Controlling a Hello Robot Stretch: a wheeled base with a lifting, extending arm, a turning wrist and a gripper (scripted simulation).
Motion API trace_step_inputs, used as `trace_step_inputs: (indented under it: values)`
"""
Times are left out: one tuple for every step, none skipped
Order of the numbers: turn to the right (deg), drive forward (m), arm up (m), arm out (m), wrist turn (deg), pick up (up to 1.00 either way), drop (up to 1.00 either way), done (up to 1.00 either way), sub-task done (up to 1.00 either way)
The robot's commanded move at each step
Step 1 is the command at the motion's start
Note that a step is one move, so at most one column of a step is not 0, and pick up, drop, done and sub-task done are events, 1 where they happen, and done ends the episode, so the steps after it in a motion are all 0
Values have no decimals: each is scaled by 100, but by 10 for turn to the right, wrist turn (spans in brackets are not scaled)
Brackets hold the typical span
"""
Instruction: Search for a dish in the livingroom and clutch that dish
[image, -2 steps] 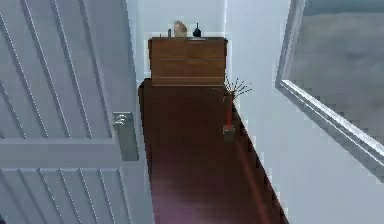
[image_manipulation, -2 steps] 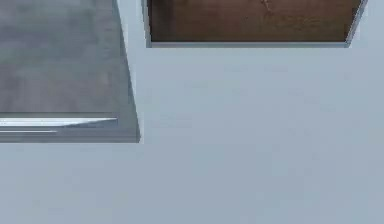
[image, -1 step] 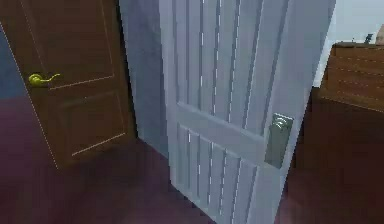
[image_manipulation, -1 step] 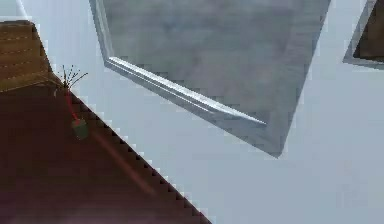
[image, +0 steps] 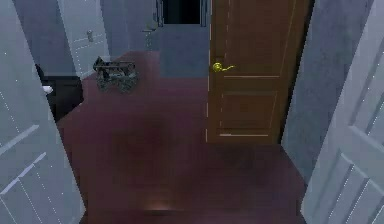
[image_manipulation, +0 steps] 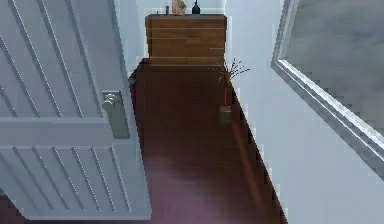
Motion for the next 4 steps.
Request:
trace_step_inputs:
  values:
    - [-90, 0, 0, 0, 0, 0, 0, 0, 0]
    - [0, 100, 0, 0, 0, 0, 0, 0, 0]
    - [-60, 0, 0, 0, 0, 0, 0, 0, 0]
    - [0, 50, 0, 0, 0, 0, 0, 0, 0]
